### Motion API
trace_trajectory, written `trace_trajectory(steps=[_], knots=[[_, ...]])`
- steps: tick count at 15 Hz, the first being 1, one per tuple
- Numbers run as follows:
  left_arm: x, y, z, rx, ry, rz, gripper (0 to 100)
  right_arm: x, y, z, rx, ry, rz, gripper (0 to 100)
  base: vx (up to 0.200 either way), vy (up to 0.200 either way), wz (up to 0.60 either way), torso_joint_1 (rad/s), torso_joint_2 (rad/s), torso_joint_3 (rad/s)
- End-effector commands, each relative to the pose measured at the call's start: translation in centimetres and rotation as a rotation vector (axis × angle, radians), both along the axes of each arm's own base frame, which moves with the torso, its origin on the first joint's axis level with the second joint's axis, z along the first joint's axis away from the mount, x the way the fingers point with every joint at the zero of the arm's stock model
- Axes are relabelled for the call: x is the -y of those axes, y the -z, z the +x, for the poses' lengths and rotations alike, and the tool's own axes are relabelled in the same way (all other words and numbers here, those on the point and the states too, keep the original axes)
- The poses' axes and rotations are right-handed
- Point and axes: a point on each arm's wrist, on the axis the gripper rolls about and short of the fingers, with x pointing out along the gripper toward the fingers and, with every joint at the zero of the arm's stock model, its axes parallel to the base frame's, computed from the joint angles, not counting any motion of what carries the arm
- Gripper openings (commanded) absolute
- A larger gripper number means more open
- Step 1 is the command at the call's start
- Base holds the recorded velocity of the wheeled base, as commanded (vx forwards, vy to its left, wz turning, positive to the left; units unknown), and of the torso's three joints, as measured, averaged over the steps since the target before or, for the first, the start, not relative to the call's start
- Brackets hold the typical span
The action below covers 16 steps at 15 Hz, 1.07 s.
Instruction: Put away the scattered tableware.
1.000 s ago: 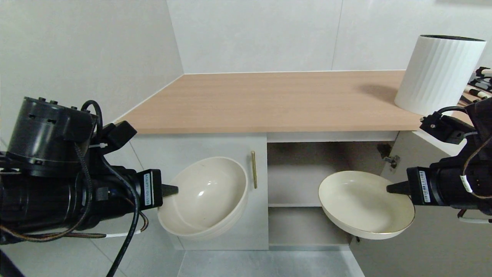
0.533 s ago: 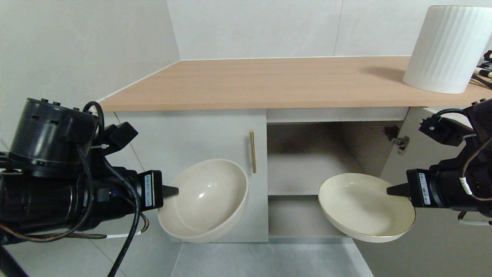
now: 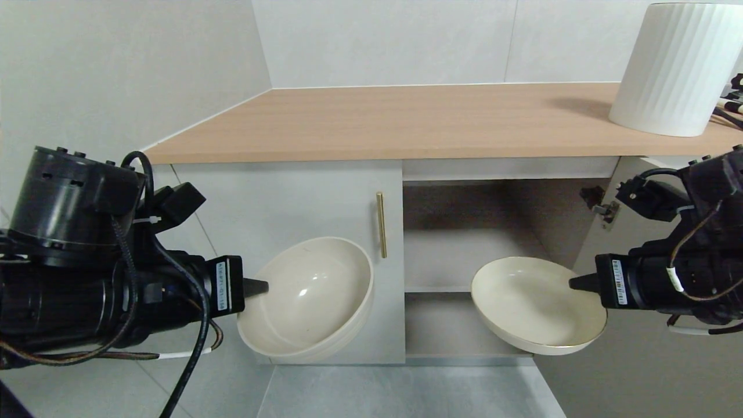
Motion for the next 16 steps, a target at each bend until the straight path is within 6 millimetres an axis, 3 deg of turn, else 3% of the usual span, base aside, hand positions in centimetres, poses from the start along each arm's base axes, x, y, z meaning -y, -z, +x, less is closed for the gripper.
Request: trace_trajectory(steps=[1,7,9,13,16], knots=[[0.0,-0.1,-0.1,0.004,0.0,-0.002,0,-1.2,2.8,2.2,-0.077,0.0,-0.04,0,0.0,0.0,0.0,0.0,0.0,0.0],[0.0,-0.1,-0.1,0.006,0.0,-0.003,0,-5.1,11.4,9.5,-0.128,0.014,-0.048,0,0.0,0.0,0.0,0.0,0.0,0.0],[0.0,-0.1,-0.1,0.003,0.0,-0.002,0,-6.1,13.4,11.6,-0.074,0.029,-0.012,0,0.0,0.0,0.0,0.0,0.0,0.0],[0.1,0.1,0.1,-0.006,0.0,0.002,0,-7.7,15.8,16.5,0.037,0.079,0.0,0,0.0,0.0,0.0,0.0,0.0,0.0],[0.0,0.2,0.2,-0.007,-0.002,0.003,0,-7.0,17.7,19.3,0.051,0.17,-0.037,0,0.0,0.0,0.0,0.0,0.0,0.0]])
